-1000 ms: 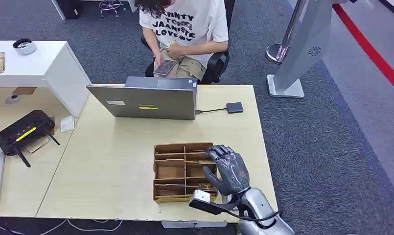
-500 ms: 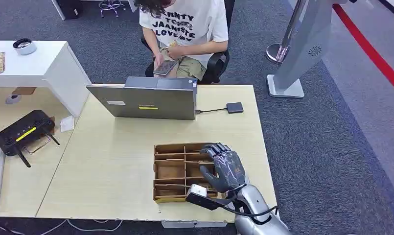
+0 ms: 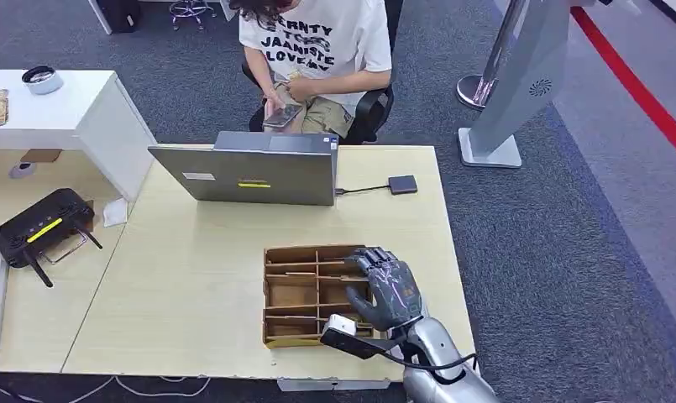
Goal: Pass the card to the sensor for recognition and then transmit it.
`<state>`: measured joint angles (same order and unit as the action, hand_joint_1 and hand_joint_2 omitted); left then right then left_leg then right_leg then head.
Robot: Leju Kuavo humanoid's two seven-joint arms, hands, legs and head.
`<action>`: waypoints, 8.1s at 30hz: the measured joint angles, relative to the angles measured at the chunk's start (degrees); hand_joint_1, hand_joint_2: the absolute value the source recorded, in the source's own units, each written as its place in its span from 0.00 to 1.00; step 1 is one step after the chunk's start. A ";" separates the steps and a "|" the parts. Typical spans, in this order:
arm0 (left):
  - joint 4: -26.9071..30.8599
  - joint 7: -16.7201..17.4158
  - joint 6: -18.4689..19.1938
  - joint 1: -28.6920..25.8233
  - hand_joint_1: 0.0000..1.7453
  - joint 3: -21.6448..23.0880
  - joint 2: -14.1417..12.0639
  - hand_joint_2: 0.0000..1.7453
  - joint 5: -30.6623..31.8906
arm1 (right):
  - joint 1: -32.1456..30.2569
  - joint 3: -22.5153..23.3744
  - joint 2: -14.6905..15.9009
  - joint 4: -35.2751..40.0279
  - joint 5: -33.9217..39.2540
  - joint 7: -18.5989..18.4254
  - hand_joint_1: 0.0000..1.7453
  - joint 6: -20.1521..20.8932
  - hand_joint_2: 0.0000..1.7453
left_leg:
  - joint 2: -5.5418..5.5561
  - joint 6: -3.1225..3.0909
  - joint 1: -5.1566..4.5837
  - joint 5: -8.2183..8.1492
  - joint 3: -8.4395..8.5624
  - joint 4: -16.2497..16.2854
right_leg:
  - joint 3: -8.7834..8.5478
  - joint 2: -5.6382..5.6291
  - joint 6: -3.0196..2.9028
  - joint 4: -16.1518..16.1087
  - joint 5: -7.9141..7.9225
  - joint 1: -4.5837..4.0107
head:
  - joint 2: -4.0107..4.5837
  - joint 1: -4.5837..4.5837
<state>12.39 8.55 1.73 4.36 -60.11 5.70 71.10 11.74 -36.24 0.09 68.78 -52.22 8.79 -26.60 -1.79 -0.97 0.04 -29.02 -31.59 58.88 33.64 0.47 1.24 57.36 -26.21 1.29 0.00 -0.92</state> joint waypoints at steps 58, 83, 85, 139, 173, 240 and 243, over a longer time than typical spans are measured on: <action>0.00 0.42 -0.55 -0.03 0.00 0.00 0.50 0.00 0.22 | -12.71 21.31 -12.39 27.69 2.51 22.10 1.00 -10.49 1.00 | -0.04 0.01 0.02 0.01 0.03 -0.02 | 0.01 -0.03 -0.06 0.00 0.03 -0.02 | 0.00 0.00; 0.00 0.57 -0.87 -0.01 0.00 -0.72 0.55 0.00 -0.02 | -14.49 24.37 -15.89 30.27 5.01 27.47 1.00 -10.47 1.00 | -0.05 0.01 0.02 0.01 0.02 -0.02 | 0.01 -0.03 -0.06 0.00 0.02 -0.02 | 0.00 0.00; 0.00 0.57 -1.03 0.00 0.00 -0.87 0.57 0.00 -0.02 | -14.52 24.44 -16.07 30.36 5.14 27.82 1.00 -10.47 1.00 | -0.05 0.01 0.02 0.01 0.03 -0.02 | 0.01 -0.03 -0.06 0.00 0.02 -0.02 | 0.00 0.00; 0.00 0.42 -0.24 1.69 0.00 0.39 0.50 0.00 4.70 | 9.81 19.47 -14.73 15.43 -7.78 13.90 1.00 -10.45 1.00 | -0.09 0.09 0.03 0.15 0.04 -0.02 | 0.00 -0.06 -0.10 0.03 0.15 -0.03 | 0.00 0.00; 0.00 1.75 1.81 3.91 0.00 5.66 0.55 0.00 7.23 | 34.40 8.26 -12.35 -21.95 -25.86 -2.93 1.00 -10.45 1.00 | -0.08 0.16 0.03 0.24 0.00 -0.01 | 0.06 -0.08 -0.10 0.05 0.24 -0.04 | 0.00 0.00; 0.00 0.94 -0.37 0.26 0.00 2.60 -0.02 0.00 -1.22 | 2.09 6.32 -4.90 12.65 62.70 12.57 0.00 44.99 0.00 | 0.01 0.18 0.02 0.16 -0.14 -0.02 | 0.19 -0.01 -0.08 0.01 0.13 -0.03 | 0.00 0.00; 0.00 0.61 -0.35 0.12 0.00 2.36 -0.13 0.00 -1.22 | -0.65 6.23 -2.38 14.27 70.17 14.03 0.00 54.98 0.00 | 0.02 0.18 0.02 0.15 -0.15 -0.02 | 0.19 0.00 -0.08 0.00 0.13 -0.03 | 0.00 0.00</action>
<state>12.39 9.16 1.38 4.48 -57.75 5.57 69.88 11.09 -30.01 -2.29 83.06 17.96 22.82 28.38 -1.77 -0.79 0.06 -28.86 -31.74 58.86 33.83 0.47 1.16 57.37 -26.07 1.26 0.00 -0.92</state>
